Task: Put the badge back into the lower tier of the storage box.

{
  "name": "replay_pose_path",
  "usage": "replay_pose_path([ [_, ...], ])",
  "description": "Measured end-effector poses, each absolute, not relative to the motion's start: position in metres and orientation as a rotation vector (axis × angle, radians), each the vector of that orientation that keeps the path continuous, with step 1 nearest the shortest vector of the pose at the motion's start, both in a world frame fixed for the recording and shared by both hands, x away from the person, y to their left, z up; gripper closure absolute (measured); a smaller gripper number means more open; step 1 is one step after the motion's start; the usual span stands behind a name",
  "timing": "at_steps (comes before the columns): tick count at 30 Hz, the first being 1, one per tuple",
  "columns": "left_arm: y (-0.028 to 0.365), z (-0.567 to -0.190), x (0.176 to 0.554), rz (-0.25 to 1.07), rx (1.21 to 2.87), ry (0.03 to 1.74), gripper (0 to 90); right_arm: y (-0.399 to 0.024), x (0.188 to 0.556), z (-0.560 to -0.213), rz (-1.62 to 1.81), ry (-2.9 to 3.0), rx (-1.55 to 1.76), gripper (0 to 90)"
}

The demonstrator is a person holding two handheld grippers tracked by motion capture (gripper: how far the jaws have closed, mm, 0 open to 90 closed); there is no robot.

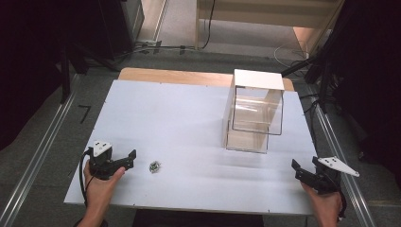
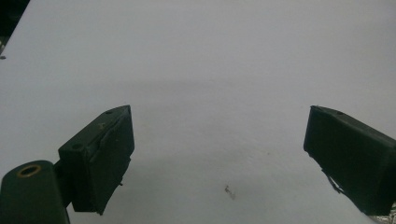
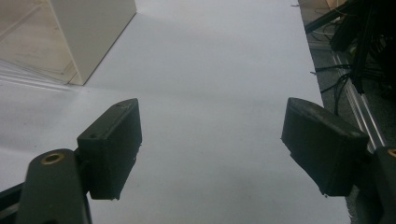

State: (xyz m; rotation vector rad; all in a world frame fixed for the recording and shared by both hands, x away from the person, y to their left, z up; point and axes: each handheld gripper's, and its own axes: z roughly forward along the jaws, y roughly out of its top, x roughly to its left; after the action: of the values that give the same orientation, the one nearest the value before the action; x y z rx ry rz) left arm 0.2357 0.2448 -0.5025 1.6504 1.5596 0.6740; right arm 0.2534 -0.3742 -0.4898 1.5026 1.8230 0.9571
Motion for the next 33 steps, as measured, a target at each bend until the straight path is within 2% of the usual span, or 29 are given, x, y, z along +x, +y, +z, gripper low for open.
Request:
replay_pose_path([
  [33,0.219,-0.504,0.231,0.609,1.734,1.456,9.5,-0.373,0.253,-0.49,0.951,1.823,1.504,18.2],
])
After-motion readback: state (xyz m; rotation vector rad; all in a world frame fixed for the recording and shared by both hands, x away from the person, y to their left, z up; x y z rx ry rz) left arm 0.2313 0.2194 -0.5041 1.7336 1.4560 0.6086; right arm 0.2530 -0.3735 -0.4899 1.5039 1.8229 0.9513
